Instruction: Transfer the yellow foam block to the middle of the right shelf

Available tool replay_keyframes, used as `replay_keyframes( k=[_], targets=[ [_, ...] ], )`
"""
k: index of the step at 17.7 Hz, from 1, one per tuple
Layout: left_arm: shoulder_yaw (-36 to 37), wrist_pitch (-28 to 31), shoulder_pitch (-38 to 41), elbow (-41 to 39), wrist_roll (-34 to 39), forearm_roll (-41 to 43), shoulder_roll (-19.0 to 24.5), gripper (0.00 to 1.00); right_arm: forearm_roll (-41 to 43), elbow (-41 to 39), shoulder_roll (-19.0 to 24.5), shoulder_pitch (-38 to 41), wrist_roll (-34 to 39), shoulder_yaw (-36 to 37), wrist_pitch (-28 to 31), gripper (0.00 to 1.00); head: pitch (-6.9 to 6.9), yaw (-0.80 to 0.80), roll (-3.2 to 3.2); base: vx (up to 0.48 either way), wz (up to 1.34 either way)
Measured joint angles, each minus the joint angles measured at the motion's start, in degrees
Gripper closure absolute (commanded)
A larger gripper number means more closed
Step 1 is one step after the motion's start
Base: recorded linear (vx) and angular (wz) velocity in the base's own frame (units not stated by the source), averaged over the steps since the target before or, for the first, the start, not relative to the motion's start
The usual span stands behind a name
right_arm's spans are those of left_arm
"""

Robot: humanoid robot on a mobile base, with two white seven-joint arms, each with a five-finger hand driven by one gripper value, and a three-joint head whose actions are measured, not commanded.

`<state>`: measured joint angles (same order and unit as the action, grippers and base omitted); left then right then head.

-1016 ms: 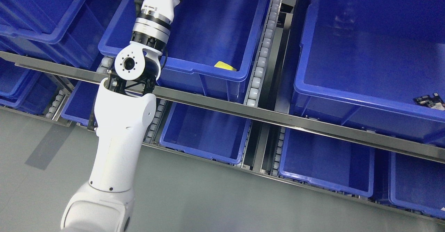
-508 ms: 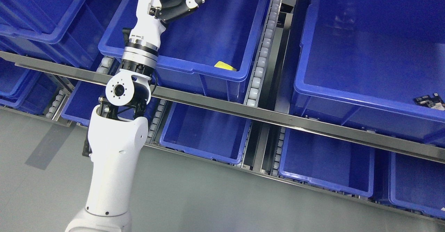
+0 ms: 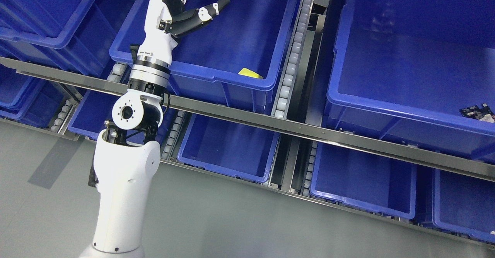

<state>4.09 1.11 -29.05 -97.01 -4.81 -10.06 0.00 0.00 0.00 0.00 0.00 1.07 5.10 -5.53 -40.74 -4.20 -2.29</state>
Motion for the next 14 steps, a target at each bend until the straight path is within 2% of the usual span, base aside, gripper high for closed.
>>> replay_keyframes(
  k=[14],
  targets=[
    [-1.0,1.2,0.9,-1.2,0.0,0.0,0.0,0.0,0.0,0.0,0.0,0.0,0.0,0.0,0.0,0.0,0.0,0.0,0.0,-0.001,-0.01]
  ],
)
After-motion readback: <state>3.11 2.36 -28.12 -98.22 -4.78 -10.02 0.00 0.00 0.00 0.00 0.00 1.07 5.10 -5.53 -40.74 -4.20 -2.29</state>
